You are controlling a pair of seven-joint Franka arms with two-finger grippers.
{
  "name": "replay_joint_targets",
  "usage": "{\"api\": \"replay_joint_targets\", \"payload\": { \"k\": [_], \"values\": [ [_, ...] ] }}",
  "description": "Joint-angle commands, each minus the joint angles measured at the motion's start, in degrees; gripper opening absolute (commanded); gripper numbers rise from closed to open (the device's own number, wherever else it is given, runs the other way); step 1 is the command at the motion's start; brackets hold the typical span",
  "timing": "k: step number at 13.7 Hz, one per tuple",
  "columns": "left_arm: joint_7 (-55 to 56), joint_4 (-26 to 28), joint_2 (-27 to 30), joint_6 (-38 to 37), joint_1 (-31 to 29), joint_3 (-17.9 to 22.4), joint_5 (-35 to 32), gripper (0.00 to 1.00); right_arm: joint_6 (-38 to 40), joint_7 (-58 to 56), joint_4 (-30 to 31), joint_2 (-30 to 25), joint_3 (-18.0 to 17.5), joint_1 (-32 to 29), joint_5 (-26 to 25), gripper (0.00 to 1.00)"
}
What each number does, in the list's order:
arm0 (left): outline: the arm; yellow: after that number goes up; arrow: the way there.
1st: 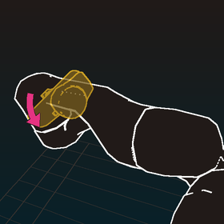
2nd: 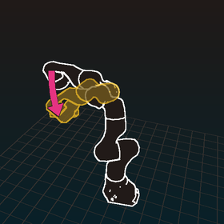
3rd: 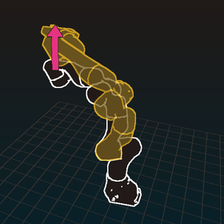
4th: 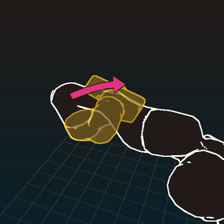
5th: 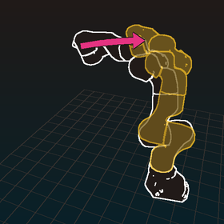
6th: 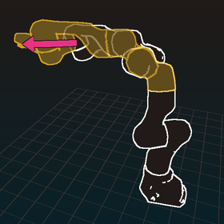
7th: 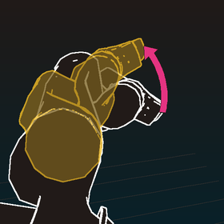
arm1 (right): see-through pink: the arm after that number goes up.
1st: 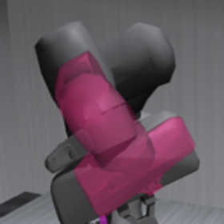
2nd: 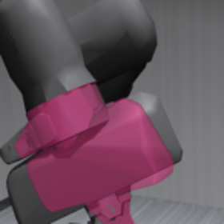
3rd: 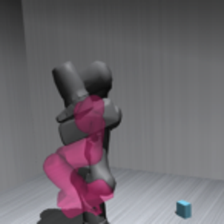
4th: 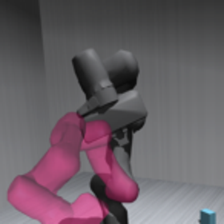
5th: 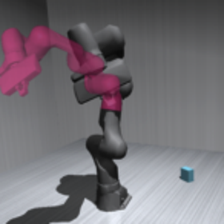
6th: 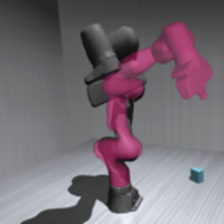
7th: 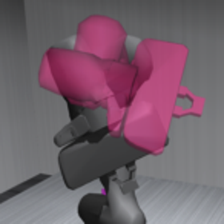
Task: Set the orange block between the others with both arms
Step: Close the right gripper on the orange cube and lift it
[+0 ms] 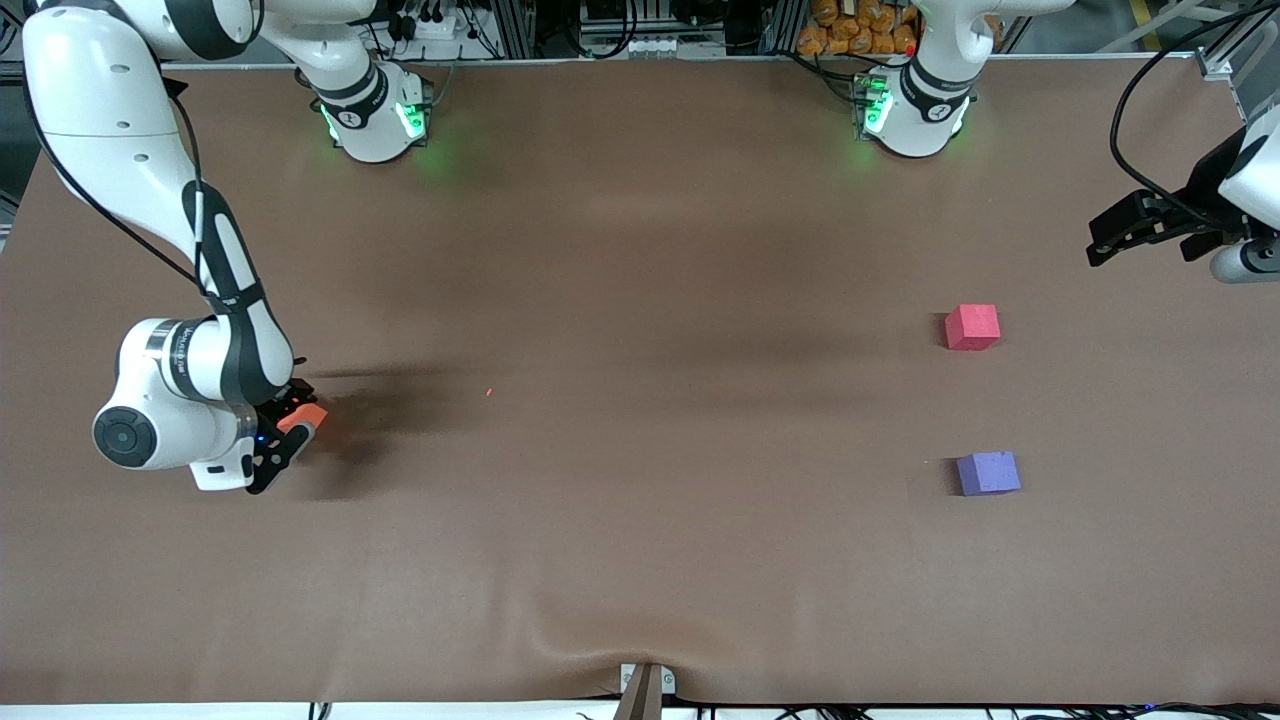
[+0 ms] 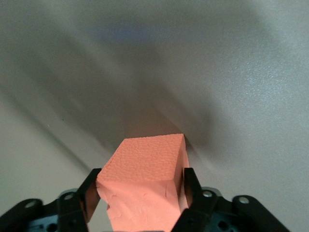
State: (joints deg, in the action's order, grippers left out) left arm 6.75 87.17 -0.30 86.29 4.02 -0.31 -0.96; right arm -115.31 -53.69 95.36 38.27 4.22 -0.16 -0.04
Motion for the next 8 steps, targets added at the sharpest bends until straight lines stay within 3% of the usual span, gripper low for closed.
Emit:
{"api": "replay_joint_targets", "payload": {
  "k": [1,3,4,5,8],
  "values": [
    [-1.13,0.11,0.38,-0.77,-0.5,0.13,1.04,1.0,-3.7,-4.94,1.42,-0.57,-0.08,-0.63,-1.01,0.54],
    [-1.13,0.02,0.38,-0.77,-0.42,0.13,1.04,1.0,-3.61,-4.32,-0.33,-1.01,-0.17,-0.63,-0.31,0.53],
    [-1.13,0.1,0.38,-0.77,-0.5,0.13,1.04,1.0,-3.44,-4.32,-1.56,-1.27,-0.17,-0.28,-0.14,0.43],
    [-1.13,0.19,0.3,-0.77,-0.51,0.13,1.04,1.0,-2.65,-4.06,-2.79,-1.62,-0.17,-0.02,0.21,0.4],
    [-1.04,0.02,0.03,-0.68,-0.33,0.05,1.04,1.0,1.83,3.29,-5.18,-3.29,-0.17,2.61,9.14,0.45]
  ]
}}
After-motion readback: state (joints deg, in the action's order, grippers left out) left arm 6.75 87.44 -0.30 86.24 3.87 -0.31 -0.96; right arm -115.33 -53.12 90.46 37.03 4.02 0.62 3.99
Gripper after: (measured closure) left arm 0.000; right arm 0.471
